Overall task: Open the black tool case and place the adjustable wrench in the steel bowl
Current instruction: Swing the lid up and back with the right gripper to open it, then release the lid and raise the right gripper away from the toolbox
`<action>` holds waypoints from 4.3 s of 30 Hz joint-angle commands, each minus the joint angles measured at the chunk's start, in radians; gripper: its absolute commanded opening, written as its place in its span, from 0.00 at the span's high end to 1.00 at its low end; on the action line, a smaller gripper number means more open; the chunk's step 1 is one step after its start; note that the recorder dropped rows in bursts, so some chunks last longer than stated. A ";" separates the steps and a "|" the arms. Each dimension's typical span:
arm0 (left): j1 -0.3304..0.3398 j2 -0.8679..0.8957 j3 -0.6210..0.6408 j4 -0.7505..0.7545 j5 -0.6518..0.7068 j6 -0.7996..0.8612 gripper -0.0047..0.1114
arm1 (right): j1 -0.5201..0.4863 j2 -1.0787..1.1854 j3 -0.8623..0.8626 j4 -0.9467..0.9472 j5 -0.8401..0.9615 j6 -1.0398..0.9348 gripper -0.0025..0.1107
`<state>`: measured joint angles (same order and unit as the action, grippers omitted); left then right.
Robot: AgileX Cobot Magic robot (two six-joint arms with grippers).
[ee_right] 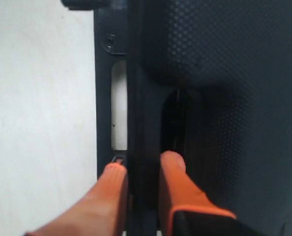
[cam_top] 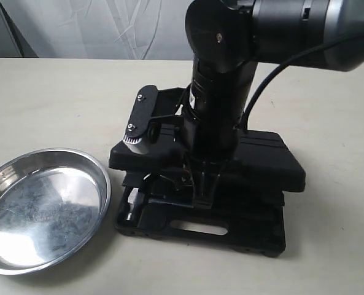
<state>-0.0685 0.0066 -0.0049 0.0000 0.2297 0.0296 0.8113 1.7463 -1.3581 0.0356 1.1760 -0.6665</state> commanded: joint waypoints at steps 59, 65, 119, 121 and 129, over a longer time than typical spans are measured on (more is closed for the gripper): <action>-0.005 -0.007 0.005 0.000 -0.006 0.000 0.96 | -0.394 0.034 -0.003 -0.595 -0.820 0.252 0.99; -0.005 -0.007 0.005 0.000 -0.006 0.000 0.96 | -0.451 0.099 -0.003 -0.595 -0.895 0.252 0.99; -0.005 -0.007 0.005 0.000 -0.005 0.000 0.96 | -0.217 0.183 -0.185 0.588 -0.634 -0.437 0.98; -0.005 -0.007 0.005 0.000 -0.005 0.000 0.96 | -0.211 0.187 -0.183 0.544 -0.860 -0.437 0.98; -0.005 -0.007 0.005 0.000 -0.005 0.000 0.96 | -0.357 0.194 -0.183 0.379 -0.903 -0.158 0.98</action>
<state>-0.0685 0.0066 -0.0049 0.0000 0.2297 0.0296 0.5165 1.9364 -1.5389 0.5061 0.2190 -0.9810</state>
